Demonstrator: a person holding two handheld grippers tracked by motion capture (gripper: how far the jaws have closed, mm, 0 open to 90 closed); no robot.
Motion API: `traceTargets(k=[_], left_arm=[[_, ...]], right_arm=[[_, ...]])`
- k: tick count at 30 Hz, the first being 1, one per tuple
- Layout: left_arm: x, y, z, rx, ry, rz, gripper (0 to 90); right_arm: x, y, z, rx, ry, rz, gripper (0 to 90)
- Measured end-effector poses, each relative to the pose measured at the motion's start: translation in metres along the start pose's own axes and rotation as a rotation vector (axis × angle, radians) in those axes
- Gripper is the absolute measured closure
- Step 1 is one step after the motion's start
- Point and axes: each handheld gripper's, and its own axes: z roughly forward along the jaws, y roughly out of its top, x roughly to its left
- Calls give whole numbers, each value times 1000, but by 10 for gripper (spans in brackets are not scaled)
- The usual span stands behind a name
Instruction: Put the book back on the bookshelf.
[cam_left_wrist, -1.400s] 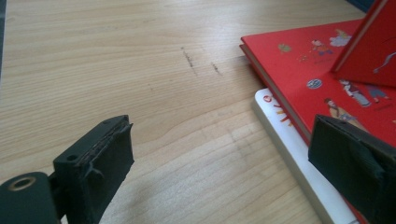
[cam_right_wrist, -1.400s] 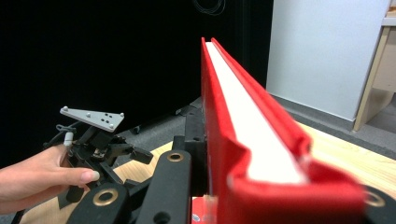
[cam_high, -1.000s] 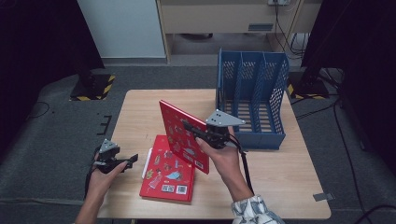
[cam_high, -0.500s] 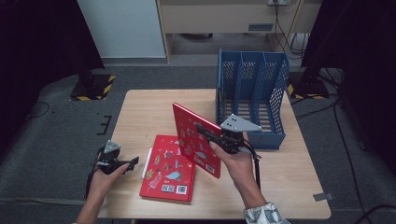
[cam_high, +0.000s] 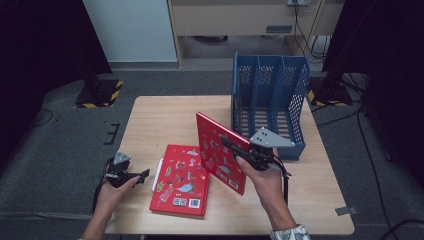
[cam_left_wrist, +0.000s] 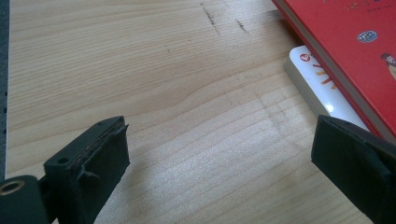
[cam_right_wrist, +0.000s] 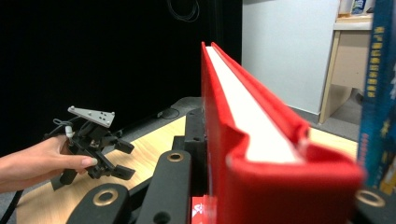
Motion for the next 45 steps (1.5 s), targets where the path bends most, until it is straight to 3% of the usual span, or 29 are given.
traceTargets(k=[27, 32, 45], left_arm=[[-1, -3, 5, 38, 0, 12, 31], [-2, -3, 6, 44, 0, 12, 31], [-2, -5, 6, 49, 6, 26, 23]], right_arm=[[-20, -16, -71, -21, -103, 38, 797], [-23, -9, -86, -37, -128, 48, 797], [-27, 17, -102, -60, -179, 61, 797]])
